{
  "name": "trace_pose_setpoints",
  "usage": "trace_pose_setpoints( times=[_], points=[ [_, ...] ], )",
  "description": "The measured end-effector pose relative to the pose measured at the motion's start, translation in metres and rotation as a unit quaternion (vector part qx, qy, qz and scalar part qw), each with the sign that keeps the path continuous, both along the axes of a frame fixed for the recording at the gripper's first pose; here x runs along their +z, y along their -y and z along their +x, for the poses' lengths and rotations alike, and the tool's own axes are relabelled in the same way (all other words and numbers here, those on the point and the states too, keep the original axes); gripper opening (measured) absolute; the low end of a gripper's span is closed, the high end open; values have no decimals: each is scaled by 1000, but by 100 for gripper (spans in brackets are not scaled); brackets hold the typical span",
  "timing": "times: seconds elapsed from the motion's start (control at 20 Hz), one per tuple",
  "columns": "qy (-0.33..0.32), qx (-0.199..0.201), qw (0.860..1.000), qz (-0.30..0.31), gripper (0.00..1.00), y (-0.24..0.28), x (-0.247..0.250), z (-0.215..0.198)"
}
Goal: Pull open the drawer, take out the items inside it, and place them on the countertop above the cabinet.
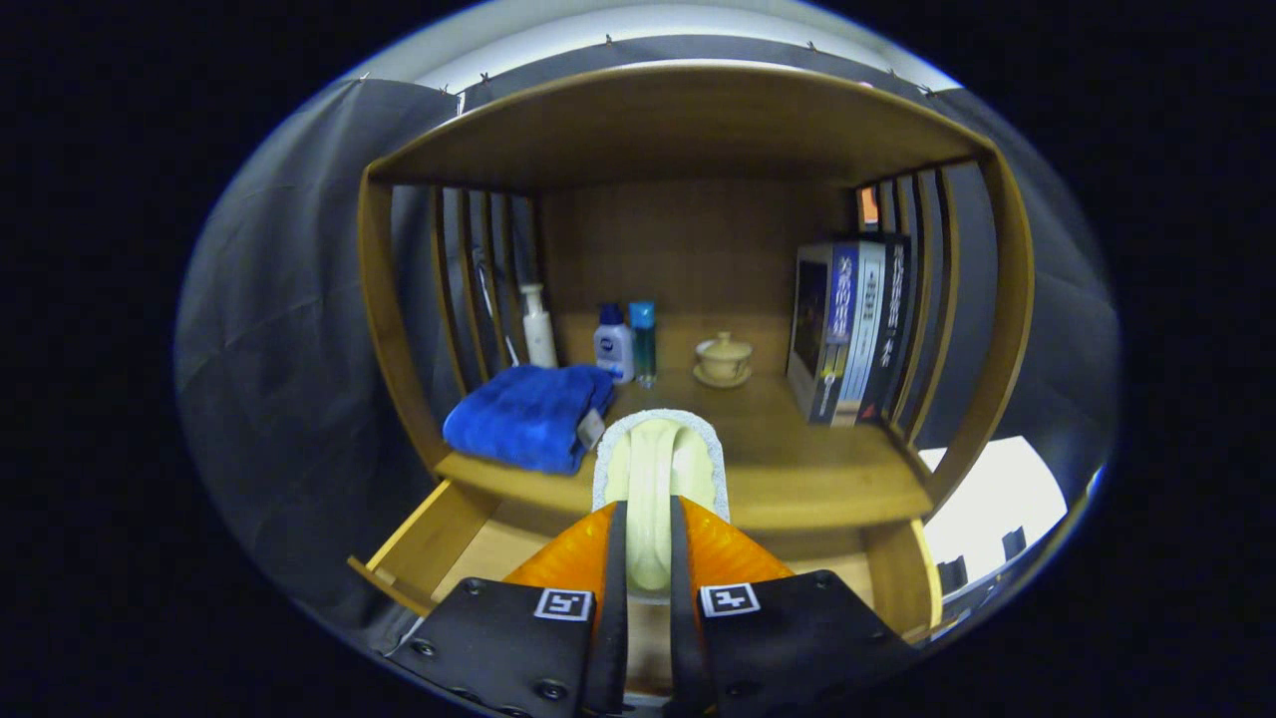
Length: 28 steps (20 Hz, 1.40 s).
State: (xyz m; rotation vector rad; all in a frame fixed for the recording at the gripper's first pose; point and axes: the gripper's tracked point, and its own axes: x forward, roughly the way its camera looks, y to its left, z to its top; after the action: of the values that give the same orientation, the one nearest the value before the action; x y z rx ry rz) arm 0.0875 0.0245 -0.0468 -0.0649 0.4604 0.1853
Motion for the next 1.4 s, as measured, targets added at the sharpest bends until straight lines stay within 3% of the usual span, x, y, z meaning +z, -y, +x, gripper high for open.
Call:
trace_pose_setpoints(
  times=[0.35,0.65,1.0,1.4],
  points=[
    [-4,10,1000,5,26,-28,0,72],
    [-67,-23,997,15,26,-23,-42,117],
    [-135,-52,989,29,26,-18,-84,123],
    [-131,-72,988,31,34,-9,-90,129]
  ],
)
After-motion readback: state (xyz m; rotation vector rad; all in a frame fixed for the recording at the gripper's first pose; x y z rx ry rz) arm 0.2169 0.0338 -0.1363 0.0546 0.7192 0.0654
